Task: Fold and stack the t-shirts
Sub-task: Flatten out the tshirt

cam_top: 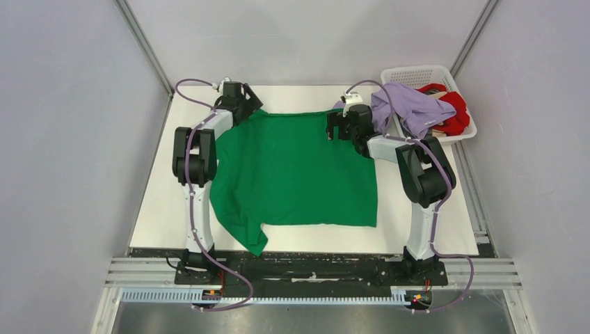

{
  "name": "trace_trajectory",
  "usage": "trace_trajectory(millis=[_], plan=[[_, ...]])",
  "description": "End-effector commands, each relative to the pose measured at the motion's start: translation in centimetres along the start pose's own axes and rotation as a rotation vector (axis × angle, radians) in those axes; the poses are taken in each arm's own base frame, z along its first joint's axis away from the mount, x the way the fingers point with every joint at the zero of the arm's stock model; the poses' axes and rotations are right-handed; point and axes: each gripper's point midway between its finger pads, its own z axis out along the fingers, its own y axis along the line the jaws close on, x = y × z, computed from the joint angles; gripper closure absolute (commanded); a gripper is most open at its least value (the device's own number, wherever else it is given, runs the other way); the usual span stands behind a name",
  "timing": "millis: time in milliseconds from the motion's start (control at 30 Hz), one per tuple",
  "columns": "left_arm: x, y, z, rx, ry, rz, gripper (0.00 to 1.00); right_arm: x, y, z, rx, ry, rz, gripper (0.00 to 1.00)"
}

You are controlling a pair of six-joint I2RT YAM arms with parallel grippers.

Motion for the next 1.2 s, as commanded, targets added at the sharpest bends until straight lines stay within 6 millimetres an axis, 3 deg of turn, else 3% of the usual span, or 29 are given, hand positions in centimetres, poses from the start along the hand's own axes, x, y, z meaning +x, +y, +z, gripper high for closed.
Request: trace_trajectory(millis=[0,200,300,633,1167], plan=[[-0.8,-2.3,0.8,0.102,-0.010,-0.070,0.00,-0.7,-0.4,0.4,0.012,-0.019,-0.007,0.02],[-1.3,-2.3,0.0,0.098,-0.033,-0.080,0.00,-0.3,-0.6,0.4,0.021,-0.007,-0.011,0.02],[-1.5,-3.2,-0.6,0.144,-0.040,-0.067,0.05,-0.1,-0.7,0.4,0.025,-0.004,-0.010,0.02],[-1.5,-3.7,-0.6,0.169,-0.033,-0.070,0.09,1.2,-0.9,0.4,0.028,0.021,-0.007,0.02],[-2.0,-3.4,-3.4,0.131,-0.049,-0.040,0.27,2.4,-1.2,0.2,0.035,0.043,-0.006,0.02]])
